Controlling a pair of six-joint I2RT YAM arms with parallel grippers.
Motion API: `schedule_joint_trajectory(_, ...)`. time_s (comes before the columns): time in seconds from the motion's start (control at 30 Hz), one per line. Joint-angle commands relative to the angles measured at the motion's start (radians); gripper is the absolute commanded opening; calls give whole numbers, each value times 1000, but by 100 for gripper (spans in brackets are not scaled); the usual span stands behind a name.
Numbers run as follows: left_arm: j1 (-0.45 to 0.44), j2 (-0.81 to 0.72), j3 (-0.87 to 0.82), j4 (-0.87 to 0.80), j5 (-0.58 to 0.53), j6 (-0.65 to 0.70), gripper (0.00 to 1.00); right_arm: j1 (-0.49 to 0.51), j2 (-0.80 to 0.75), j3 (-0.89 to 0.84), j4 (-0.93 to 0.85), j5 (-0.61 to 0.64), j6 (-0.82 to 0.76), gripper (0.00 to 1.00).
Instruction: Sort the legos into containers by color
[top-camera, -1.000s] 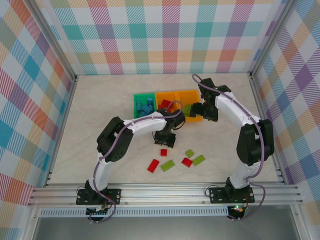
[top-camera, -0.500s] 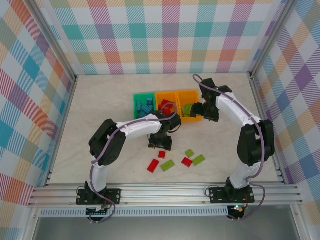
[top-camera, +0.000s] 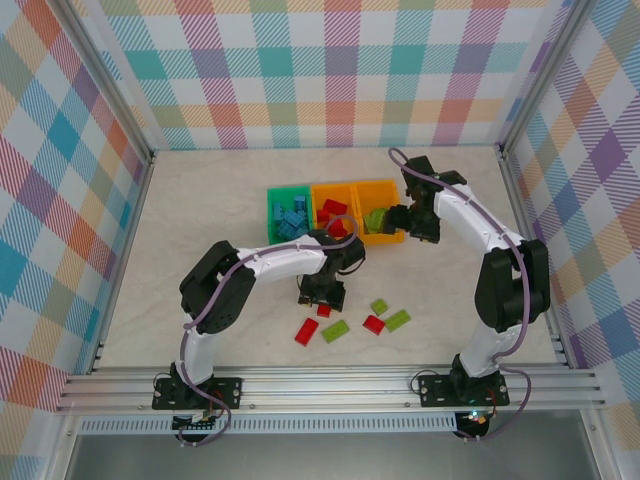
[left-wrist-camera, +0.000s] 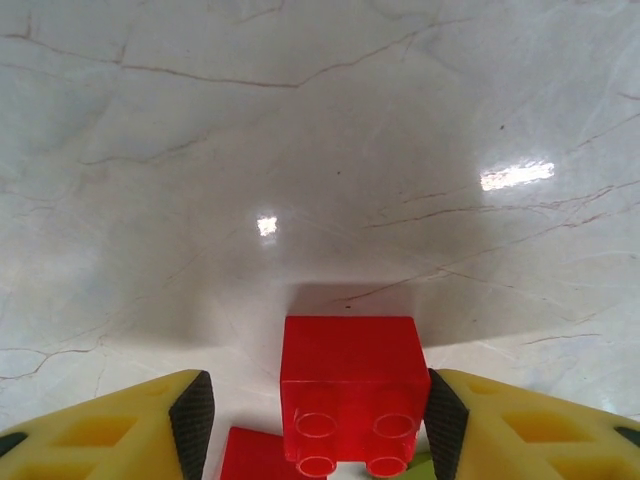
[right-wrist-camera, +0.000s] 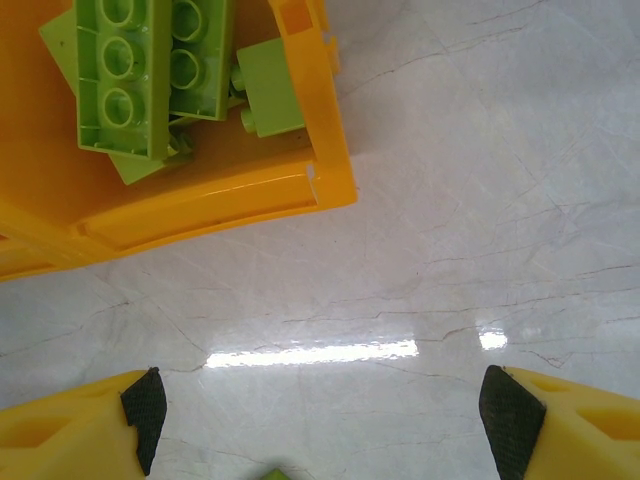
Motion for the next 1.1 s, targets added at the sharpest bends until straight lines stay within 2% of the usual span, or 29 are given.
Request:
schedule_joint_trajectory(0.0,-14,0,-8,-2,16,-12,54,-7,5,6,-6,-8,-13,84)
schedule_joint_trajectory(0.23,-14,40,15,1,28,4,36,-9,-8,10,-7,-11,-9,84)
schedule_joint_trajectory(0.53,3,41,64,-13,0,28,25,-10,-29,24,-14,-6,-8,84)
schedule_joint_trajectory(0.7,66,40,249,-84,-56,82,25,-4,-79,-11,5,29,-7,82)
schedule_joint_trajectory(1.07,241,233,778,-209,-111,187,27,47,-249,-336,117,-47,57,79)
